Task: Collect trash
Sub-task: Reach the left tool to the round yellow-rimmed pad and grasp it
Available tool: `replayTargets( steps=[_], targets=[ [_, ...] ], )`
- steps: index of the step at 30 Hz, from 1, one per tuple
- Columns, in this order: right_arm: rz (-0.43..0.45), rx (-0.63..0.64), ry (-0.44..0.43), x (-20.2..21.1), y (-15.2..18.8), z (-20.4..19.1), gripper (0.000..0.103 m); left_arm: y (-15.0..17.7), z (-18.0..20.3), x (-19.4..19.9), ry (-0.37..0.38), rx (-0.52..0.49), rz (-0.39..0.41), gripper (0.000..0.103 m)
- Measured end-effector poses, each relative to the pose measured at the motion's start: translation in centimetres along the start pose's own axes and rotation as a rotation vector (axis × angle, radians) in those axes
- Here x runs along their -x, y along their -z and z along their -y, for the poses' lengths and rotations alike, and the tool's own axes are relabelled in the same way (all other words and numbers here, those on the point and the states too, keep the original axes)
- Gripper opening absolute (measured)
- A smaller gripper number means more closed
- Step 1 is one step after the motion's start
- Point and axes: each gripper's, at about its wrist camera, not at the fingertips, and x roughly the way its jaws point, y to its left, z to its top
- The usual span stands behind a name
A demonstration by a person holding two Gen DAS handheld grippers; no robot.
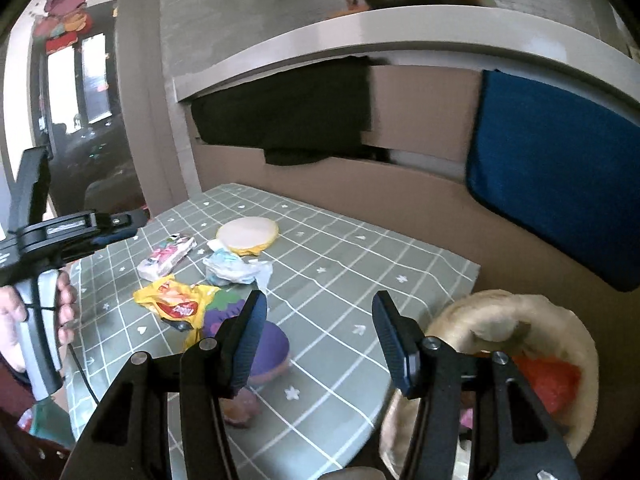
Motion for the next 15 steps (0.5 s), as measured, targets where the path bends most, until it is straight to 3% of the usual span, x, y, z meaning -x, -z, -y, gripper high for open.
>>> replayTargets(
  steps=[4, 9, 15],
  targets=[
    [-0.024, -0.006, -0.002, -1.8, 0.1, 0.1, 0.053, -1.0, -1.6, -3.2, 0.020, 0.041, -0.053, 0.044],
    [-0.079, -0.045, -0.025, -4.5, 0.3, 0.7, 0.053, -3.9, -3.1, -9.3, 0.068, 0.074, -0.192, 0.044],
    [-0.115, -0.069, -0.039, -6.8, 0.5, 1.0, 0.053, -6.3, -5.4, -15.4, -0.013, 0.158, -0.279, 0.044]
  ],
)
